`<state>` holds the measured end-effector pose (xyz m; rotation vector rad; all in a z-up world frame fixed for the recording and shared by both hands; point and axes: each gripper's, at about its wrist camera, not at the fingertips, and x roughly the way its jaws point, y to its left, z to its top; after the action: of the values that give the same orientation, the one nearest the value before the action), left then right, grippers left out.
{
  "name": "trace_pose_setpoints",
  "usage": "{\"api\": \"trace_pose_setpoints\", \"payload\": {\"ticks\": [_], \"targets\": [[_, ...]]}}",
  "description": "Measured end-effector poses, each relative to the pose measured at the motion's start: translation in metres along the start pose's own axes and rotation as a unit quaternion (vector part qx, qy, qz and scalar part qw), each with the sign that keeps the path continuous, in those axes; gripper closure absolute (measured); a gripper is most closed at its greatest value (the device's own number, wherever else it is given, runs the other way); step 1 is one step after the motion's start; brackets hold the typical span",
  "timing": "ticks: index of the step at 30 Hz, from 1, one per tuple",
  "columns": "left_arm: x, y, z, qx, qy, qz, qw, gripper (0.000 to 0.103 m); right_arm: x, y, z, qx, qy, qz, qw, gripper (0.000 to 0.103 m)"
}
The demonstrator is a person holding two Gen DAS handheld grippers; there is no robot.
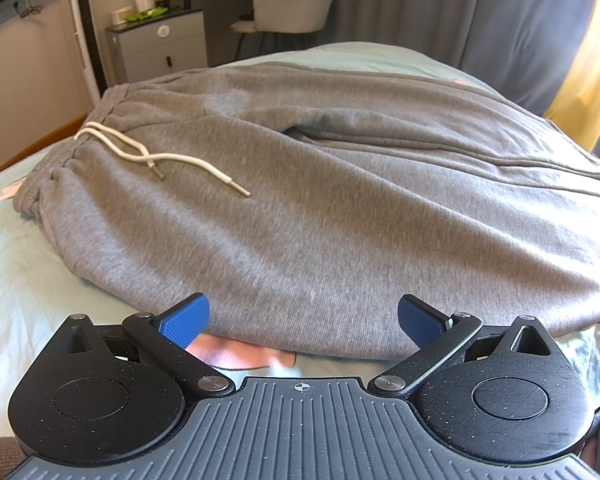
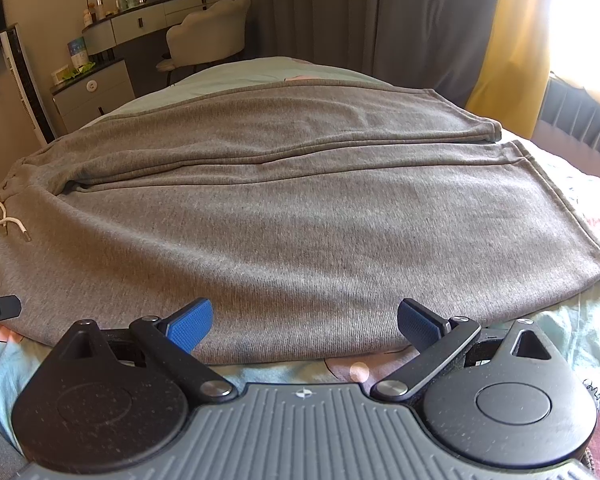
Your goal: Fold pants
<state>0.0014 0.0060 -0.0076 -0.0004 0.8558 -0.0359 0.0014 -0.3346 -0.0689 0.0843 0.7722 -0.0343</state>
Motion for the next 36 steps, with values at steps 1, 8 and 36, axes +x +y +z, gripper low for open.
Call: {"api": "trace_pose_setpoints", "payload": {"ticks": [1,8,36], "targets": [[0.000,0.000,0.000,0.000,0.000,0.000,1.0000,0.000,0.000,0.000,0.000,0.000,0.000,0.000,1.000,0.004],[0.000,0.000,0.000,0.000,0.000,0.000,1.0000,0.000,0.001,0.002,0.000,-0.002,0.003,-0.002,1.000,0.004],[-0.010,-0.004,0.007,-0.006,0.020,-0.010,0.9997,0.000,0.045,-0.020,0.018,0.068,0.077,0.014,0.995,0.004]]}}
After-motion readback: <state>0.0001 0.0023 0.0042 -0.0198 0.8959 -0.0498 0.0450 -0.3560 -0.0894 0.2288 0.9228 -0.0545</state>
